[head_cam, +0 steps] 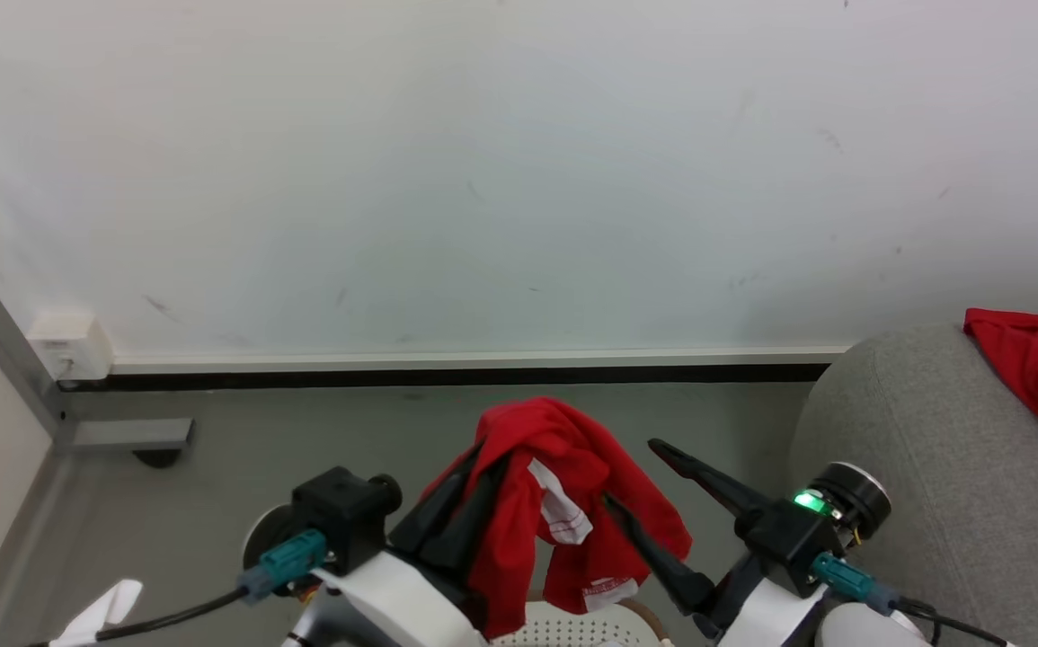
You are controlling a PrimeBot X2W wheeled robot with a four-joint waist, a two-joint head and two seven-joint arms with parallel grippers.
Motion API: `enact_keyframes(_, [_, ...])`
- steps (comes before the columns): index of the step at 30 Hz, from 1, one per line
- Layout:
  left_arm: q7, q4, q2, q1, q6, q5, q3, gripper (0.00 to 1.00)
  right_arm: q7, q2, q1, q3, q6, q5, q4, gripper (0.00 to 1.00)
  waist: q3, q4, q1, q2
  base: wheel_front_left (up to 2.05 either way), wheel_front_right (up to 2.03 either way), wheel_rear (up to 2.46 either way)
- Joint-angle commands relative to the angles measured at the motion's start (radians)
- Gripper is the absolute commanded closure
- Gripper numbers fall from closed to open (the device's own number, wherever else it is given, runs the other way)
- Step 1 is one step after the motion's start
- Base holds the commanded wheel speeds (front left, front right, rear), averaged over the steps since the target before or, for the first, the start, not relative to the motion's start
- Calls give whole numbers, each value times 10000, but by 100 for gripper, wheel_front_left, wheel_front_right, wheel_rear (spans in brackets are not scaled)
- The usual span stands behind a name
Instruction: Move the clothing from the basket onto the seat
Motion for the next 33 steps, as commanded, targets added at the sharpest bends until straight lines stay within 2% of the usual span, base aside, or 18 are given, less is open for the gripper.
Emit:
enact_keyframes(1, [65, 38, -75, -148, -99, -49, -126, 100, -16, 31, -460, 487, -24, 396, 309, 0, 39, 68, -1, 0, 0, 0, 0])
enact_keyframes(11, [1, 405, -340, -412, -296, -132, -543, 100, -208, 511, -2177, 2595, -24, 2248, 2346, 0, 143, 224, -1, 0, 0, 0, 0])
enact_keyframes(13, [-33, 481, -368, -430, -320, -162, -567, 100, -291, 657, -2382, 2735, -24, 2542, 2713, 85, 160, 244, -1, 0, 0, 0, 0])
enact_keyframes(14, [-24, 513, -384, -446, -322, -183, -578, 100, -314, 735, -2425, 2799, -24, 2768, 2825, 100, 174, 260, -1, 0, 0, 0, 0])
enact_keyframes(20, [-122, 626, -388, -517, -257, -239, -518, 100, -430, 925, -2608, 2881, -24, 3590, 3032, 100, 256, 274, -1, 0, 0, 0, 0])
enact_keyframes(23, [-187, 690, -357, -484, -206, -245, -477, 100, -443, 896, -2622, 2605, -24, 3976, 2861, 100, 295, 234, -1, 0, 0, 0, 0])
enact_keyframes(24, [-209, 709, -364, -471, -180, -243, -447, 87, -445, 874, -2578, 2371, -24, 4085, 2713, 100, 305, 215, -1, 0, 0, 0, 0])
enact_keyframes(25, [-247, 723, -366, -461, -132, -226, -413, 51, -446, 840, -2489, 2116, -22, 4160, 2559, 100, 323, 183, -1, 0, 0, 0, 0])
enact_keyframes(26, [-301, 738, -363, -457, -99, -205, -393, 0, -441, 797, -2387, 1878, -24, 4214, 2410, 100, 346, 144, -1, 0, 0, 0, 0])
enact_keyframes(33, [-494, 934, -369, -288, 16, -267, -359, 0, -444, 375, -1954, 243, -22, 3916, 1341, 100, 523, -512, -1, 0, 0, 0, 0])
